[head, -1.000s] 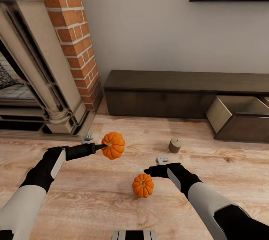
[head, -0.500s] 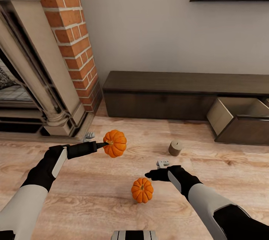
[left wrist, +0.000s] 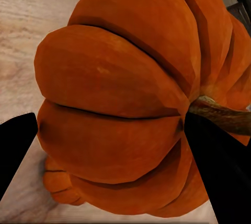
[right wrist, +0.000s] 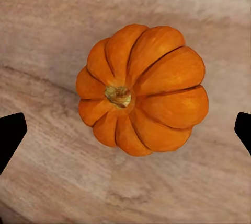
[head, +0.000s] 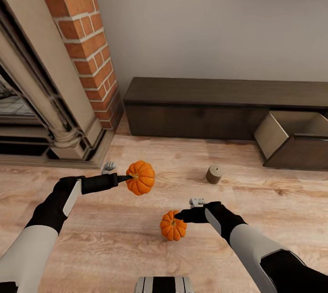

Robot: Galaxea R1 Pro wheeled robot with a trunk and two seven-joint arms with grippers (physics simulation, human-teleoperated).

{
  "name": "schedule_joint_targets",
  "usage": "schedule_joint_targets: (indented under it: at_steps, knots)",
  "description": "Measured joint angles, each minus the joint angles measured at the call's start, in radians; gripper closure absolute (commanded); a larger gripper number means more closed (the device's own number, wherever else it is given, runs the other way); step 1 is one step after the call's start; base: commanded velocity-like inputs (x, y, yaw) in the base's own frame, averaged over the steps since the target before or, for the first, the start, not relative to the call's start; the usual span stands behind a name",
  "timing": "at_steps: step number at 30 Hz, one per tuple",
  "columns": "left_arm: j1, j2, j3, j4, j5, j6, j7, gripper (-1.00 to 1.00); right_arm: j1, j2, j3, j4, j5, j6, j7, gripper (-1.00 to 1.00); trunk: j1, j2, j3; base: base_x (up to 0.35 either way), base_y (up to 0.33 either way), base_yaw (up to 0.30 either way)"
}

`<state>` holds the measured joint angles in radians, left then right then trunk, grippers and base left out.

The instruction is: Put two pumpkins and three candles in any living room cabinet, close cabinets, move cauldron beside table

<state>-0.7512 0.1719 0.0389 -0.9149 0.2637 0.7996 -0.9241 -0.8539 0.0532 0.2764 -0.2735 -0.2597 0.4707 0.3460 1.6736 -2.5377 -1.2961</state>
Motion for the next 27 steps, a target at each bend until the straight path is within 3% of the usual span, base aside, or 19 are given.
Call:
schedule_joint_targets:
  at_steps: [14,21,27]
  knots:
    - [0.000,0.000,0.003,-0.004,-0.001,0.001,-0.016,1.00,0.000,0.000,0.000,-0.001,0.000,-0.007,0.002,-1.00,0.006,-0.003,-0.054,0.000,0.000,0.000]
    - [0.000,0.000,0.007,-0.006,0.004,0.000,-0.019,1.00,0.000,0.000,0.007,-0.002,0.002,-0.008,0.002,-1.00,0.006,-0.003,-0.054,0.000,0.000,0.000]
    - [0.000,0.001,0.008,0.005,0.005,-0.019,-0.104,1.00,0.000,0.001,0.010,-0.002,0.003,-0.008,0.002,-1.00,0.006,-0.003,-0.054,0.000,0.000,0.000]
